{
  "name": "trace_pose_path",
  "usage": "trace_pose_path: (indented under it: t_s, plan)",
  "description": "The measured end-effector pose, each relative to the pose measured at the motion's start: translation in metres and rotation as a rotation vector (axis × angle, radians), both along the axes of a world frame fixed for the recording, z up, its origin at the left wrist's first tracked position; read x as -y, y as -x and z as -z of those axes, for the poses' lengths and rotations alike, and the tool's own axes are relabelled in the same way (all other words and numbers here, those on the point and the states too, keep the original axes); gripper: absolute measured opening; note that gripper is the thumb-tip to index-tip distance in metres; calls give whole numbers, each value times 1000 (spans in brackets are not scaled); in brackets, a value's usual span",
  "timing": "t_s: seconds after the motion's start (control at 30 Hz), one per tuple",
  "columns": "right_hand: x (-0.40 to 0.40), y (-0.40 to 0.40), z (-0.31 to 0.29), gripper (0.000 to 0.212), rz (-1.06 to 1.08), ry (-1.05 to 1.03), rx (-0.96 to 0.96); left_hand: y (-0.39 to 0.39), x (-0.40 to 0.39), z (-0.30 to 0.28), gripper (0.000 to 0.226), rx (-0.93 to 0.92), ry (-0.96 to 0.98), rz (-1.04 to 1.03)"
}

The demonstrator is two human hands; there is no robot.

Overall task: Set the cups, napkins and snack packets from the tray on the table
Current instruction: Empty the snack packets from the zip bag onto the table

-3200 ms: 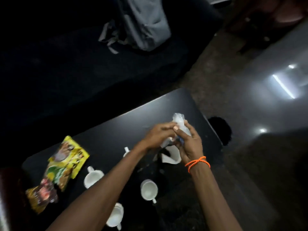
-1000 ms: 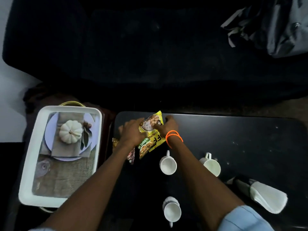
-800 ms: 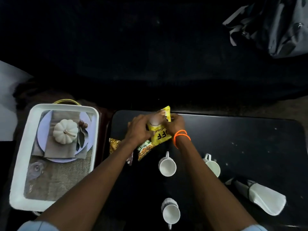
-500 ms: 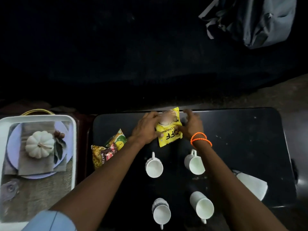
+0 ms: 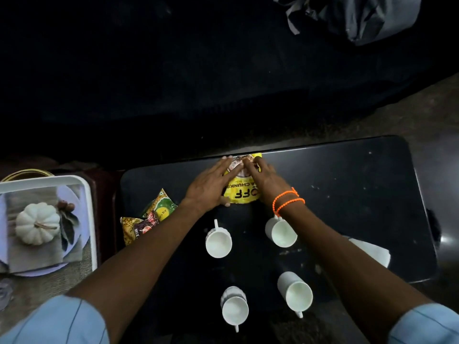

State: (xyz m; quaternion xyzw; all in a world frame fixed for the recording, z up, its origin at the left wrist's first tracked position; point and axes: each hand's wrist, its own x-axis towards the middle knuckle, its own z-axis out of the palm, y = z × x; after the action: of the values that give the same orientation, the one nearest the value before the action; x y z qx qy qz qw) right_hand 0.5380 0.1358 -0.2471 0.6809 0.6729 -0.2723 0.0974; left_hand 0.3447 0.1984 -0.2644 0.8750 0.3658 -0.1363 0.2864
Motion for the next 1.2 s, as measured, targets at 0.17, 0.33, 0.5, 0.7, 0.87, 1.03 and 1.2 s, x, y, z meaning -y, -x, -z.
trace_pose_path:
  t_s: [0.17, 0.33, 0.5, 0.7, 0.87, 1.03, 1.2]
  plan:
    - [-12, -11, -10, 124, -67, 120, 3, 1, -5, -8, 127, -2, 53, 22]
    - [-22, -1, -32, 115, -56, 174, 101, 32, -5, -26, 108, 92, -15, -13]
    - [-24, 64, -40, 62, 220, -71, -239, 113, 10, -49, 70, 92, -252, -520]
    - [-31, 182, -21, 65, 310, 251, -466, 185, 44, -49, 27, -42, -265, -766]
    - [-36, 208, -5, 76, 413, 300, -441, 183, 55, -43, 20, 136, -229, -769]
    - [-25, 189, -8, 74, 715, 80, -476, 171, 57, -41, 35, 295, -127, -868]
    - [-29, 159, -18, 63, 680, 14, -369, 148, 33, -39, 69, 219, 154, -643]
